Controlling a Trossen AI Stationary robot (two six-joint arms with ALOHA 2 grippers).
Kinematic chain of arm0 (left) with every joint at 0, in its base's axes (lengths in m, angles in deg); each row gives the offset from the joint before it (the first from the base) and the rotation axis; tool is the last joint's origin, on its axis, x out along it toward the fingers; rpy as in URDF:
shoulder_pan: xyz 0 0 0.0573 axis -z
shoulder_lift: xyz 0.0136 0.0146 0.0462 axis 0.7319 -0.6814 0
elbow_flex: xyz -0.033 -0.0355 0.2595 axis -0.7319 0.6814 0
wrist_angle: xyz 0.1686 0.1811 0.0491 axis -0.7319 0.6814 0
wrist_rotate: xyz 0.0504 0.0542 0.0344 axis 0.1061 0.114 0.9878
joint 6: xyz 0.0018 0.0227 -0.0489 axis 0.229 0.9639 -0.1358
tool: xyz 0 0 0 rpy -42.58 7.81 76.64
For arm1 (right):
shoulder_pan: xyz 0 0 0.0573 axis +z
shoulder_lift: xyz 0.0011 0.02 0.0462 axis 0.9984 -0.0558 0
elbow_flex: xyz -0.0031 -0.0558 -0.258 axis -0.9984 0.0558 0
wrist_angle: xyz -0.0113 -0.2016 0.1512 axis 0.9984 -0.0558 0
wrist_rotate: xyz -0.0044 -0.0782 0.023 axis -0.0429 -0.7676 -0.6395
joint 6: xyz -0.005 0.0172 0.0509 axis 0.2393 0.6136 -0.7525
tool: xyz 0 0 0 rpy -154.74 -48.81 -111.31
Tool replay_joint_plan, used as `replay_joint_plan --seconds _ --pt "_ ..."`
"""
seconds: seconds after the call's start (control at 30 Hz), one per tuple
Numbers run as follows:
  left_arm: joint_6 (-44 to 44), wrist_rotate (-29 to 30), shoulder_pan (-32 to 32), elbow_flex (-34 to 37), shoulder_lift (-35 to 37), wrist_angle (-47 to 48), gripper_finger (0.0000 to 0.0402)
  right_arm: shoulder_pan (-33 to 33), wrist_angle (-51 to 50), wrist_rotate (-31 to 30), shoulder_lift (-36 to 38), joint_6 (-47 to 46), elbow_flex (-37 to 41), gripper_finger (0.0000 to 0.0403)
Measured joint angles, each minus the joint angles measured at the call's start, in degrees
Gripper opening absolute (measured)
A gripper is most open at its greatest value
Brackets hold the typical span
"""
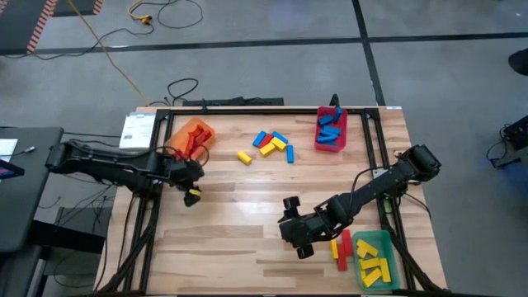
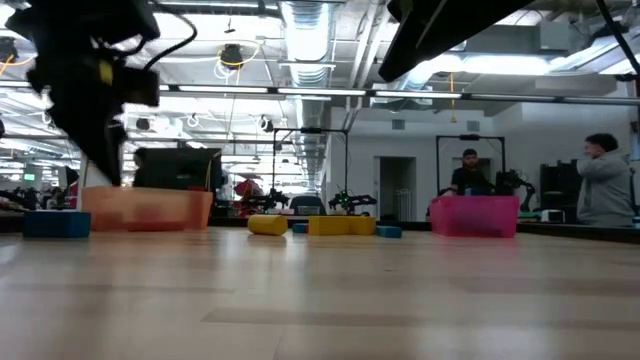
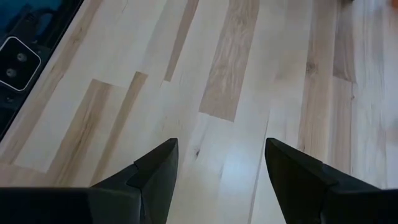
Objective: Sort blocks
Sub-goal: Put the blue block into the red bin
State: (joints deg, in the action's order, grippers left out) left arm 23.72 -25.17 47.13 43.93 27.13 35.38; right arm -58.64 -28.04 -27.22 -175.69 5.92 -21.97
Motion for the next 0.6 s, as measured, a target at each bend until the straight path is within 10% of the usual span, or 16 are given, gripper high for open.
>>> replay_joint_plan --seconds 0.6 --pt "-6.8 5.1 0.7 -3.8 -11.3 15.6 0.0221 0.2 0.6 0.3 0.0 1.5 0.0 0.0255"
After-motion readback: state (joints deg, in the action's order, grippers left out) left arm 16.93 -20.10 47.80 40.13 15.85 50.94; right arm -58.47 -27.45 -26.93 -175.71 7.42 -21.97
